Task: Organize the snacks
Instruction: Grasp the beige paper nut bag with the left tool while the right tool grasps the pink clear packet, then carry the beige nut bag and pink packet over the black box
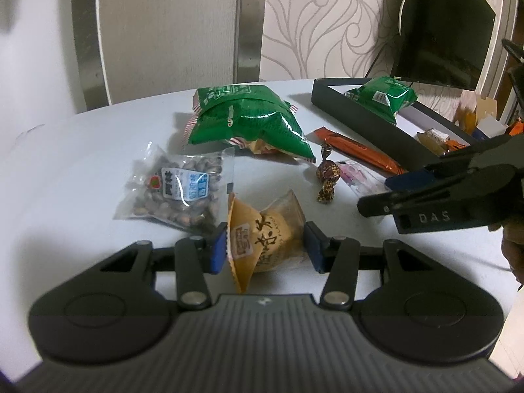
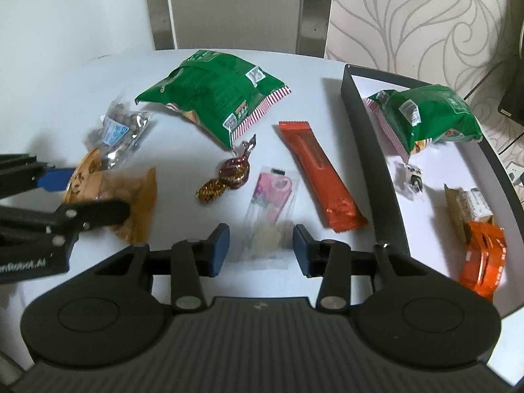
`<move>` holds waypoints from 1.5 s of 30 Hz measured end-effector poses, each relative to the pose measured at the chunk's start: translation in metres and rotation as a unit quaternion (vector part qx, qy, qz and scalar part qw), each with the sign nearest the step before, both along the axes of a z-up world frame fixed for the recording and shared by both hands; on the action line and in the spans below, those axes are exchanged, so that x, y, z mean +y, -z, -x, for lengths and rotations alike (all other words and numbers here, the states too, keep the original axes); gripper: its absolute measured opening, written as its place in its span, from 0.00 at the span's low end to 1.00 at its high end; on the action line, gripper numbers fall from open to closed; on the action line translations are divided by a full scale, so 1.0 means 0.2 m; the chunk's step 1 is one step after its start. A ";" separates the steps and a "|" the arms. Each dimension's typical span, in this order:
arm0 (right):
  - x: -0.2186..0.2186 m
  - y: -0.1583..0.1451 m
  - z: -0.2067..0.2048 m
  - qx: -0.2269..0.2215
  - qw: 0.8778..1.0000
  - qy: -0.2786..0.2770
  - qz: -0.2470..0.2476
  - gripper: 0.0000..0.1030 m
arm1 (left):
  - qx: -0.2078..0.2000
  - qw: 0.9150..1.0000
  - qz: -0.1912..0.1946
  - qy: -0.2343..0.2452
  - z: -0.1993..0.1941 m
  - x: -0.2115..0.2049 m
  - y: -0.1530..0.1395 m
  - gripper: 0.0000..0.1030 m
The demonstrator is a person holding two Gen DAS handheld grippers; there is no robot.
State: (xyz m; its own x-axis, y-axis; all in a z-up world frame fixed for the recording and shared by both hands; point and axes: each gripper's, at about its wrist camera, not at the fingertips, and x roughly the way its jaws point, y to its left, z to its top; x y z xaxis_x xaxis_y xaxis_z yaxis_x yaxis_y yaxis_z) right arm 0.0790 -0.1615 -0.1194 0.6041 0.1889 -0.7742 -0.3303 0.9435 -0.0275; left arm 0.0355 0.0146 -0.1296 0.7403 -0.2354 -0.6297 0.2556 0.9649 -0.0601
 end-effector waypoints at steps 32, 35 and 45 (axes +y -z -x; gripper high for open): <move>0.07 -0.23 0.40 -0.053 0.999 -0.002 -0.010 0.23 | -0.022 0.999 0.017 0.025 0.07 -0.01 -0.07 0.47; 0.08 -0.25 0.43 -0.059 0.998 -0.001 -0.013 0.23 | -0.025 0.999 0.013 0.028 0.07 -0.01 -0.09 0.47; 0.11 -0.29 0.47 -0.069 0.997 0.001 -0.018 0.23 | -0.036 0.999 0.004 0.033 0.06 -0.01 -0.13 0.47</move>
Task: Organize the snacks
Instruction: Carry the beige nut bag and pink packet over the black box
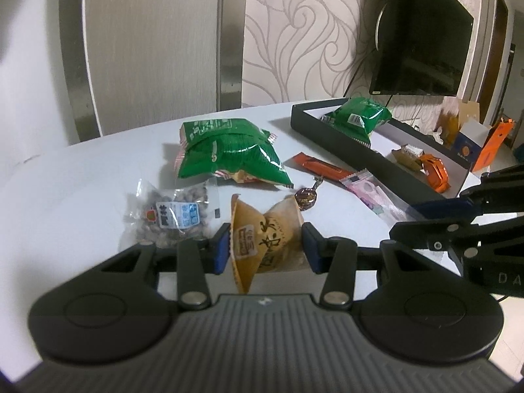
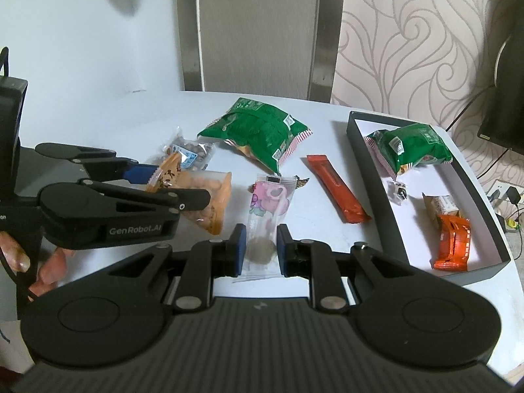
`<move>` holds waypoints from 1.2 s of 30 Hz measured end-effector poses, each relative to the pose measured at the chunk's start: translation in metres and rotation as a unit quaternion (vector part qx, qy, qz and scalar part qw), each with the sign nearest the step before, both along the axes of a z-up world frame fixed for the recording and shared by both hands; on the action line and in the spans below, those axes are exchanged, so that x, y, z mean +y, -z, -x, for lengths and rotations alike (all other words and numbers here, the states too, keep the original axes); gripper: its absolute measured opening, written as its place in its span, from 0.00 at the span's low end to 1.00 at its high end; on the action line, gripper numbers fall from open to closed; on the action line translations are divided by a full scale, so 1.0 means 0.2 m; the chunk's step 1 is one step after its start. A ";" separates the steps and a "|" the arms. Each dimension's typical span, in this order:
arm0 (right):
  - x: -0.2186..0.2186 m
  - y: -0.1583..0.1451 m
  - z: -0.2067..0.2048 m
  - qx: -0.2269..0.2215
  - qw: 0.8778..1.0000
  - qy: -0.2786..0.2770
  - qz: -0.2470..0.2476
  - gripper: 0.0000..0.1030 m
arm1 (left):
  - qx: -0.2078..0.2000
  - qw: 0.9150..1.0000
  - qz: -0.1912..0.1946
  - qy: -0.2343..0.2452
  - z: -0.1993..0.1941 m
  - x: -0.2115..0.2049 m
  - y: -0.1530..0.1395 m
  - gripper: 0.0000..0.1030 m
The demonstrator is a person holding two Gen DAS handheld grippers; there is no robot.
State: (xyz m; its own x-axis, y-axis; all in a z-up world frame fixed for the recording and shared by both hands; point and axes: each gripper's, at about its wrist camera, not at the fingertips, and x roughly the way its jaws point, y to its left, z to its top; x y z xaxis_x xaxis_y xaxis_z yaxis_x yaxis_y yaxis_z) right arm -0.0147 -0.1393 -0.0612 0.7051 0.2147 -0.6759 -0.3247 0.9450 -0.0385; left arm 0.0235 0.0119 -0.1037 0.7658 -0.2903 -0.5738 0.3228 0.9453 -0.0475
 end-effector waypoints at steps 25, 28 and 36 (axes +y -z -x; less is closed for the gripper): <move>-0.20 -0.05 -0.02 -0.006 1.000 0.027 -0.010 0.23 | -0.004 0.999 0.009 0.037 -0.12 -0.24 -0.01 0.47; -0.23 -0.05 -0.01 -0.004 0.999 0.031 -0.009 0.23 | -0.003 0.999 0.010 0.040 -0.12 -0.26 0.00 0.47; -0.40 -0.07 -0.05 -0.014 0.997 0.069 -0.012 0.23 | -0.005 0.999 0.020 0.042 -0.11 -0.31 -0.02 0.47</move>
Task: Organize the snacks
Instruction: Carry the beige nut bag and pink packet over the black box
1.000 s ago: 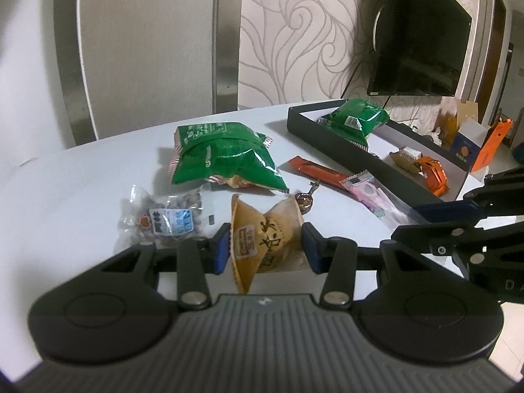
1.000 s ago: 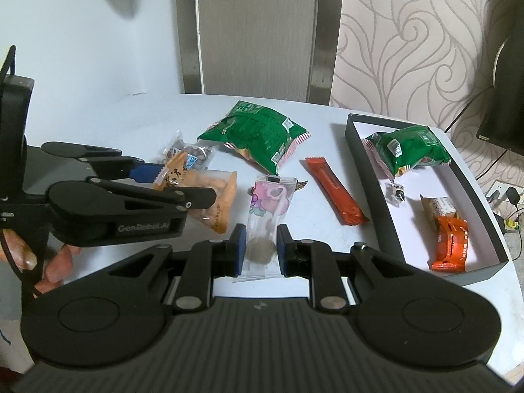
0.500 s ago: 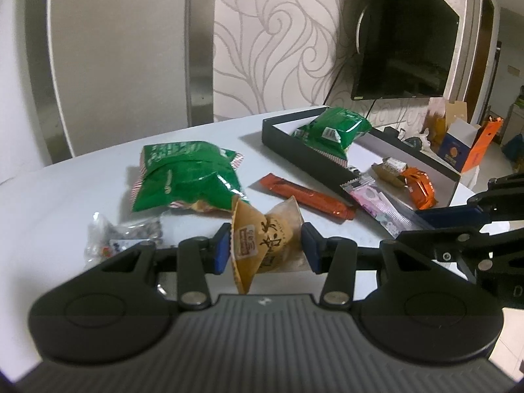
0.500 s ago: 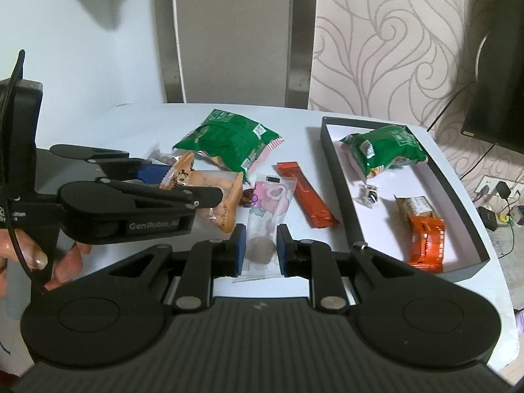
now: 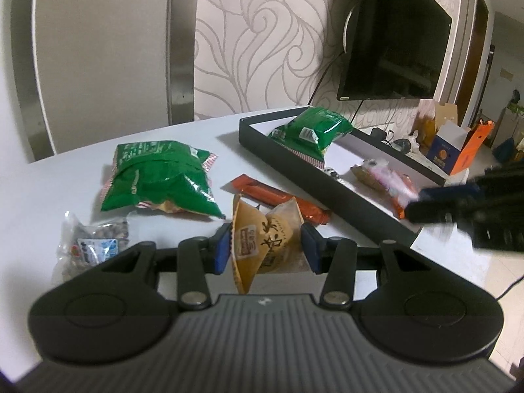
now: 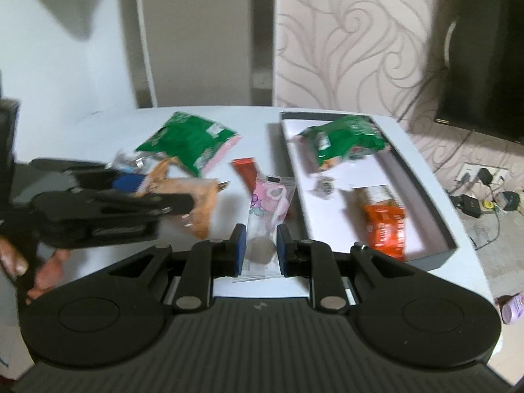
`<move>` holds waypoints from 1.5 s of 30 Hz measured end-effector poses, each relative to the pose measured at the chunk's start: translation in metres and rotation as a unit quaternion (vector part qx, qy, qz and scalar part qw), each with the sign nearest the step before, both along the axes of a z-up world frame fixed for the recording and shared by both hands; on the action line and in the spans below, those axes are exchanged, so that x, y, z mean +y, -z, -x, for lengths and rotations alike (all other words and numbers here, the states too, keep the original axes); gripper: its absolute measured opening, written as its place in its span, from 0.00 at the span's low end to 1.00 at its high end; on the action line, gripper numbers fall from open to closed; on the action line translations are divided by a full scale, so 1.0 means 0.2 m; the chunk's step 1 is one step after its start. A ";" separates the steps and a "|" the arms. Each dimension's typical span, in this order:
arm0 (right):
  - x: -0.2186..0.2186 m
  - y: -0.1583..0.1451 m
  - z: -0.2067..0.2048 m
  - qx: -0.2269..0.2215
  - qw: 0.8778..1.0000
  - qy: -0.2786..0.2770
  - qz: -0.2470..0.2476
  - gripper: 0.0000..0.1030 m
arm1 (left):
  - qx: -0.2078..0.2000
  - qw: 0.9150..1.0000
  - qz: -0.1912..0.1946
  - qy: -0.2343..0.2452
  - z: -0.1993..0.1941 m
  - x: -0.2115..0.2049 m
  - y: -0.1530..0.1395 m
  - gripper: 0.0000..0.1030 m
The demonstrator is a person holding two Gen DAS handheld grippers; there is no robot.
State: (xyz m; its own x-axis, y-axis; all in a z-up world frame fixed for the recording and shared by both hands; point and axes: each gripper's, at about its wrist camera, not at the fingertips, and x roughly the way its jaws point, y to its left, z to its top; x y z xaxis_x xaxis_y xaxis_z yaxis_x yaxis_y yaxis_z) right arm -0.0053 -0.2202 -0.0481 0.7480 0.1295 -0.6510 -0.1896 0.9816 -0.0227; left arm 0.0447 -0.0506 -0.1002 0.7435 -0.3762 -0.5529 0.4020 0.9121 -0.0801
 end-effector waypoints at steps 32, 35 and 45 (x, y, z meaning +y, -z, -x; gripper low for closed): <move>-0.31 0.18 -0.31 0.027 0.998 0.047 0.016 0.25 | -0.016 1.000 -0.008 0.016 -0.06 -0.20 -0.08 0.46; -0.31 0.17 -0.30 0.025 0.999 0.044 0.017 0.25 | -0.016 1.000 -0.006 0.023 -0.09 -0.24 -0.08 0.46; -0.33 0.11 -0.27 -0.002 0.998 0.042 0.056 0.58 | -0.019 0.999 -0.001 0.043 -0.19 -0.41 -0.09 0.46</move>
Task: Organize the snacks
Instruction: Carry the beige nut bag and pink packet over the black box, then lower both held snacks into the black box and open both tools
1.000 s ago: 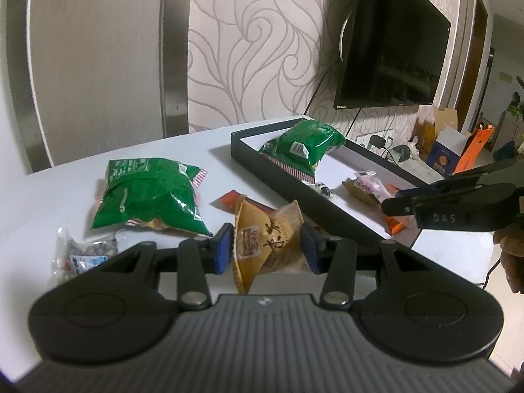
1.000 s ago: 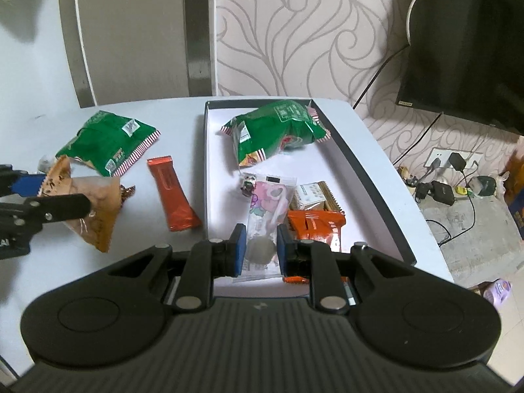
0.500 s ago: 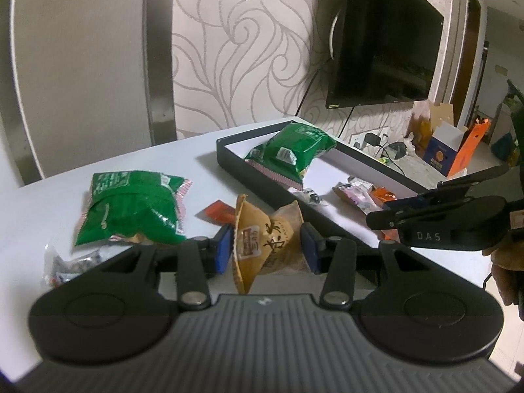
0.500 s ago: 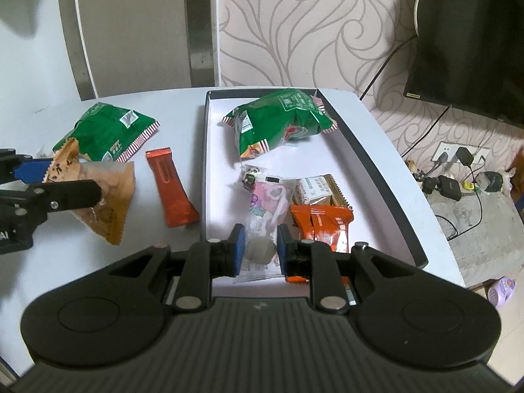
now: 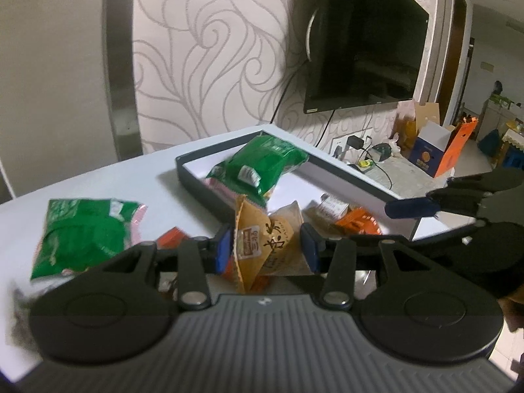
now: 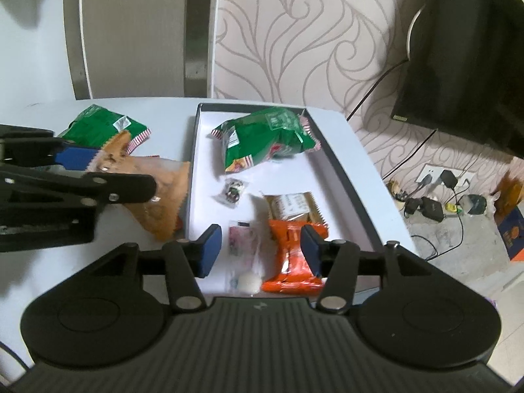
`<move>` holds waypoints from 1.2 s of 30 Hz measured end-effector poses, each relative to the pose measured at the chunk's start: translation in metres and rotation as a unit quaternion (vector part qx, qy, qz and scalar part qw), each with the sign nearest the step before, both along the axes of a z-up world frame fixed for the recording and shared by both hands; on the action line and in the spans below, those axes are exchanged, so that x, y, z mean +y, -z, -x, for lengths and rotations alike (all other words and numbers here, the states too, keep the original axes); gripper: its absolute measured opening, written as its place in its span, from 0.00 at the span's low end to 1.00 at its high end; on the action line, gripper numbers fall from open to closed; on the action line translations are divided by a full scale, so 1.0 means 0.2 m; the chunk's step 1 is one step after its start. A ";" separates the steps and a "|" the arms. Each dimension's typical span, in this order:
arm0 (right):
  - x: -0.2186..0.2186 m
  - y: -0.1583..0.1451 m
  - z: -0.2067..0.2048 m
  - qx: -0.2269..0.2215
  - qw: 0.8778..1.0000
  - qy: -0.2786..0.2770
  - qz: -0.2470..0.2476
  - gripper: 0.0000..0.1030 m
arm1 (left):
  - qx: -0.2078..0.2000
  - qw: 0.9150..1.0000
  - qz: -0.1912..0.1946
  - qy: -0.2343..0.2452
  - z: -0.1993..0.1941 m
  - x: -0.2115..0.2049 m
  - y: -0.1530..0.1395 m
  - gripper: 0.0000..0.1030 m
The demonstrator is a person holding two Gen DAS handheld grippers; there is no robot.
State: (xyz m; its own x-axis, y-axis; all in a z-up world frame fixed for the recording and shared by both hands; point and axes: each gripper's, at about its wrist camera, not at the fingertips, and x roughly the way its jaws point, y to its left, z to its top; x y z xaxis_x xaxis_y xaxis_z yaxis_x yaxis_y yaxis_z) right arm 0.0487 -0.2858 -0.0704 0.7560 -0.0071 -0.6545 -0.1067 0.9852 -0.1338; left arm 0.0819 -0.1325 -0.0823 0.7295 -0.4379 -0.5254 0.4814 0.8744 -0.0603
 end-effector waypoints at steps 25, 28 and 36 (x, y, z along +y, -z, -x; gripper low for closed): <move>-0.15 -0.09 0.30 -0.002 1.000 0.006 -0.006 0.64 | -0.012 1.000 0.007 0.026 -0.15 -0.38 0.06 0.82; -0.14 -0.10 0.30 -0.004 1.000 0.005 -0.009 0.64 | -0.012 1.000 0.016 0.021 -0.12 -0.33 0.04 0.82; -0.04 -0.11 0.29 -0.014 1.000 -0.017 -0.010 0.64 | -0.038 0.999 0.030 -0.020 0.14 -0.02 0.05 0.81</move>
State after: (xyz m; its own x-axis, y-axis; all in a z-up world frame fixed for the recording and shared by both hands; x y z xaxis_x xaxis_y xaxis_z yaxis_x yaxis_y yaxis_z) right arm -0.0096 -0.2935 -0.0481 0.7736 0.0318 -0.6329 -0.1362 0.9838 -0.1170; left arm 0.0546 -0.1373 -0.0922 0.7845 -0.4364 -0.4406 0.4507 0.8892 -0.0783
